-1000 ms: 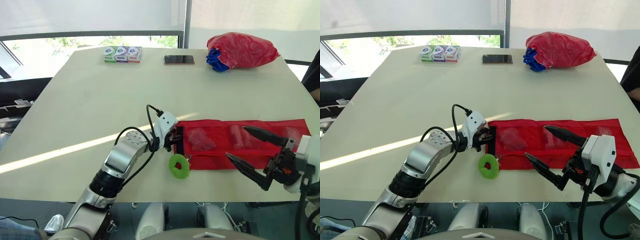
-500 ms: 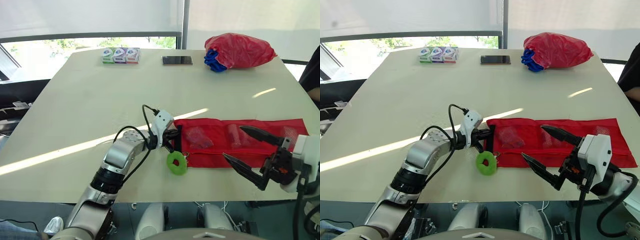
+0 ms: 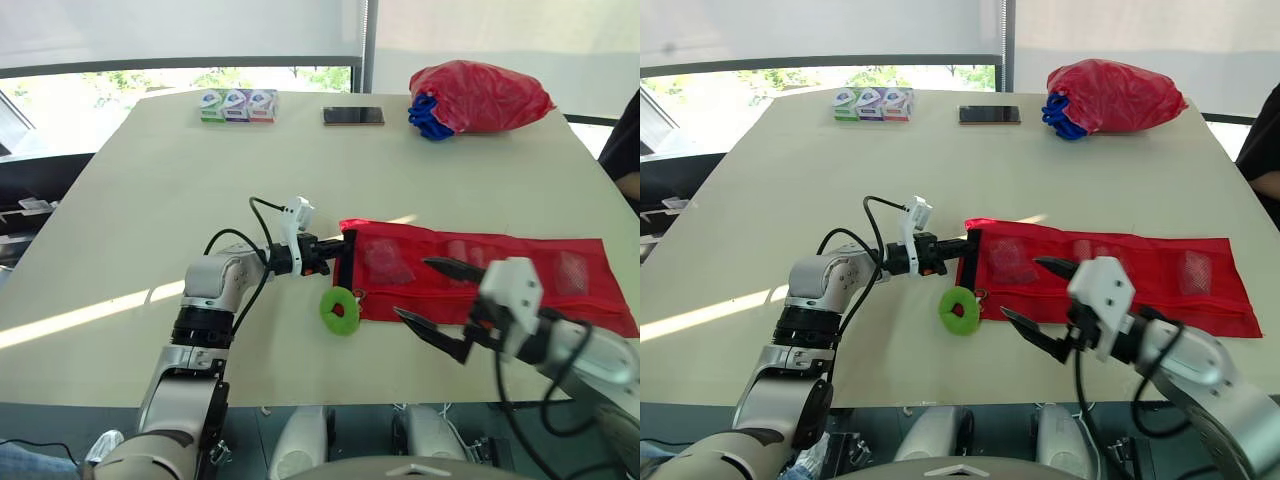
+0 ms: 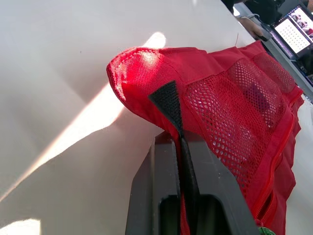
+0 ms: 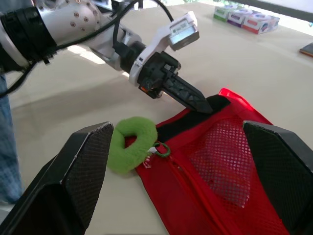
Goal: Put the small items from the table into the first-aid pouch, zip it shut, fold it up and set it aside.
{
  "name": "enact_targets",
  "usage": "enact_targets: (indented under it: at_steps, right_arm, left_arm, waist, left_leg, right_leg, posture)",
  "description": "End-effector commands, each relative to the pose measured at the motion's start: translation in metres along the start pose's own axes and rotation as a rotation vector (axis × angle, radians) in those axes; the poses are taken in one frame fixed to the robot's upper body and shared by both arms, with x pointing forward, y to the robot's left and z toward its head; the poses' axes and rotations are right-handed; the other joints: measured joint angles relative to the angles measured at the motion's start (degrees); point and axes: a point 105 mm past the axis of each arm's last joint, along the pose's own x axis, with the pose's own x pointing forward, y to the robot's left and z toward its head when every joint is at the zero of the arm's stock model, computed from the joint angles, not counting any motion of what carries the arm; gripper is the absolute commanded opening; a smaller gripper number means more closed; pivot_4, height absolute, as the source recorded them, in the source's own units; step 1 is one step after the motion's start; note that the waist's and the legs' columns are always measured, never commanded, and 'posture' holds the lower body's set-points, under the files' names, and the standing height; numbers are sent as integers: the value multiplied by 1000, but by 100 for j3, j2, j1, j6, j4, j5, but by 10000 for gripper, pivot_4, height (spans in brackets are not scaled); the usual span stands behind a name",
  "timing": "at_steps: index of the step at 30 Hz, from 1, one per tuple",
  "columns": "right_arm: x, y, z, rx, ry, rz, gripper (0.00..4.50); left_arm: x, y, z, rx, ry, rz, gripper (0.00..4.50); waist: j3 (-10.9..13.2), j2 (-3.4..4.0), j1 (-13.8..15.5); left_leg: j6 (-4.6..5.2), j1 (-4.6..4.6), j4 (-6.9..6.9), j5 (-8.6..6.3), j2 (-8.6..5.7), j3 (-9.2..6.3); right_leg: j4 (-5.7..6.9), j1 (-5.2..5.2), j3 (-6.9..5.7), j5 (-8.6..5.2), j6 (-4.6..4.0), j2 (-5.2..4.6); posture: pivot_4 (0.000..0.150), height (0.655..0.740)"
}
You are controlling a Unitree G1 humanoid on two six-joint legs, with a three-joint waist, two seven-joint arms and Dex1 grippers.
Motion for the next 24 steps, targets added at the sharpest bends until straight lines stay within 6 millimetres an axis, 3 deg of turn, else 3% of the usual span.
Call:
enact_targets:
  at_steps: [1,9,14,17,21,23,24]
  right_arm:
    - [26,0,-17,-20,82,46,45000]
    - [74,10,-36,-27,169,129,45000]
    - [83,6,-54,-44,267,107,45000]
    - [87,9,-55,-65,277,112,37199]
    - [90,8,-51,-120,250,105,15966]
    - [91,5,-46,-140,229,92,9145]
    - [91,4,-43,-153,210,87,2945]
  left_arm:
    - [1,-7,9,23,-19,-37,509]
    - [1,-3,8,8,-11,-18,509]
    - [1,-4,6,13,-1,-14,509]
    - [0,-2,4,16,0,-7,0]
    - [2,0,4,16,-3,-2,0]
    - [2,1,2,17,-2,0,0]
    - [2,2,1,18,-2,2,0]
  waist:
    - [7,-2,-7]
    - [11,-9,-36]
    - [11,-10,-44]
    - [11,-10,-73]
    - [11,-10,-73]
    - [11,-10,-74]
    - [11,-10,-74]
  left_leg:
    - [0,-1,-1,0,0,-2]
    - [-29,-60,9,17,-6,-5]
    - [-30,-62,9,18,-8,-7]
    - [-32,-62,8,19,-8,-7]
    - [-35,-62,8,21,-10,-8]
    - [-35,-62,8,21,-11,-9]
    - [-35,-62,8,21,-11,-9]
  right_leg:
    - [0,-1,-2,0,0,0]
    - [10,-61,-4,3,1,-4]
    - [10,-62,-6,3,1,-5]
    - [12,-63,-5,3,1,-4]
    - [14,-65,-7,3,1,-3]
    - [14,-65,-8,3,1,-3]
    - [14,-65,-8,3,1,-3]
  posture:
    - [1500,7400]
    - [1500,7400]
    - [1500,7400]
    - [1500,7400]
    - [1500,7400]
    - [1500,7400]
    - [1500,7400]
